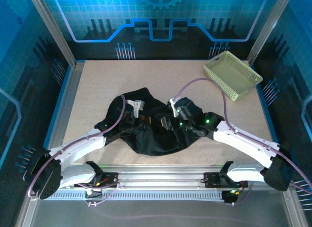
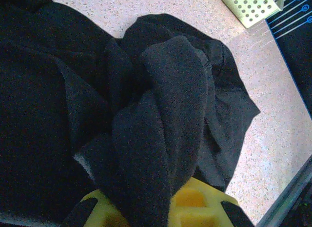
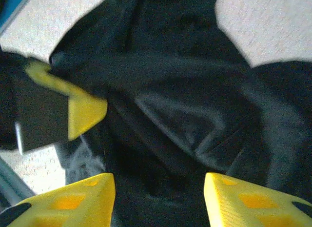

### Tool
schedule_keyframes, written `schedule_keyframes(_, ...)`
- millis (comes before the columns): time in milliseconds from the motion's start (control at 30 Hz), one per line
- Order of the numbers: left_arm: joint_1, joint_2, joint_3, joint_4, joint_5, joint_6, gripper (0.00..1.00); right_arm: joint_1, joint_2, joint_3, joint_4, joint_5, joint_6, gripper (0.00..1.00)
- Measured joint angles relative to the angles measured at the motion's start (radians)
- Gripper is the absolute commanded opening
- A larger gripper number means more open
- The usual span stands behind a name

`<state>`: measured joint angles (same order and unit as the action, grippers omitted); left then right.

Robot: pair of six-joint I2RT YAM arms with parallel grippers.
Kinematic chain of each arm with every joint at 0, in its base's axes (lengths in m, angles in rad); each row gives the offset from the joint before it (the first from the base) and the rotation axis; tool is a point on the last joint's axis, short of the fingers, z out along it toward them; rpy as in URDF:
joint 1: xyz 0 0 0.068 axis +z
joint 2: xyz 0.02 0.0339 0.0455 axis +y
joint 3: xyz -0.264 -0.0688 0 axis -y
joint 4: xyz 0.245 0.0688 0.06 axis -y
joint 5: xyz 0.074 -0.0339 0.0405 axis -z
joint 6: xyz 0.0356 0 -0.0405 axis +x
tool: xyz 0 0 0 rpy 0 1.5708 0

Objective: Fold the inside-out t-shirt

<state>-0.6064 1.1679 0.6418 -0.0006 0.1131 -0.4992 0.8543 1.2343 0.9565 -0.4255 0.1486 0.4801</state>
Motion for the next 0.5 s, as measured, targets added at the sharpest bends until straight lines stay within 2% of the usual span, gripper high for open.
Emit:
schedule_keyframes(167, 0.002, 0.009, 0.0, 0.01, 0.016, -0.001, 0.0, 0.025, 0.14, -0.074, 0.086, -0.029, 0.032, 0.48)
schedule_keyframes(500, 0.002, 0.0, -0.008, 0.013, 0.016, -0.019, 0.0, 0.029, 0.315, -0.026, 0.203, -0.021, -0.003, 0.42)
